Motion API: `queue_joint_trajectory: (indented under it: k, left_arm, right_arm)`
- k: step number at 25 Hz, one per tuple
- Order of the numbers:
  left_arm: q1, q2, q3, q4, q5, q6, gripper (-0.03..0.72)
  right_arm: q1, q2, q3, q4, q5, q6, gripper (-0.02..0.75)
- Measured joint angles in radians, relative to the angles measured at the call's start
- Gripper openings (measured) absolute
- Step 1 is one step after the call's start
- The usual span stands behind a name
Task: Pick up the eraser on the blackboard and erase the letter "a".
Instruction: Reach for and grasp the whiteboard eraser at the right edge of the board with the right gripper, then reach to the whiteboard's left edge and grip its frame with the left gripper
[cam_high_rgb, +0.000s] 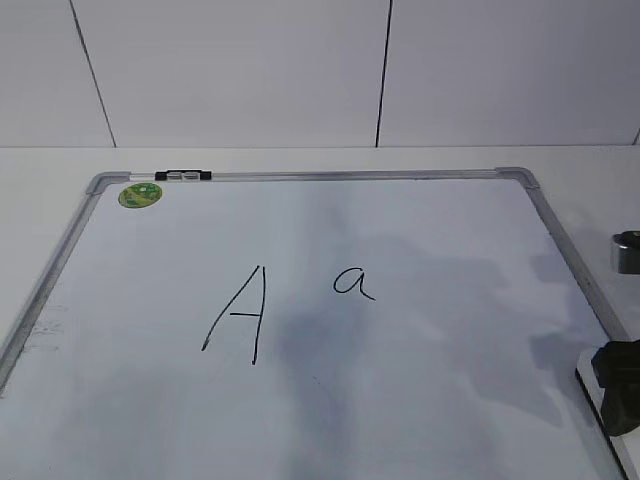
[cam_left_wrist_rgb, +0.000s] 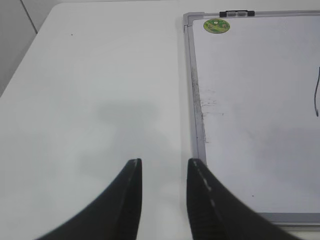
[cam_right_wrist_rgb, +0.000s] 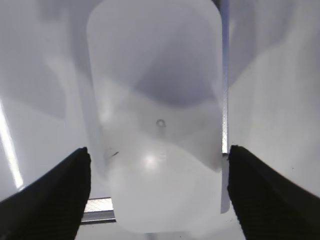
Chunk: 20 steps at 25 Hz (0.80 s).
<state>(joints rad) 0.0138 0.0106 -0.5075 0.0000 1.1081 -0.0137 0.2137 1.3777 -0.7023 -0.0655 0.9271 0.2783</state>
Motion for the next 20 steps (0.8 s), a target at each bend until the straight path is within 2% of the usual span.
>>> queue_joint_trajectory:
  k: [20]
  left_arm:
    - [0.000,0.000,0.000,0.000,0.000,0.000,0.235]
  right_arm:
    - [0.000,0.085,-0.005,-0.038,-0.052,0.021,0.675]
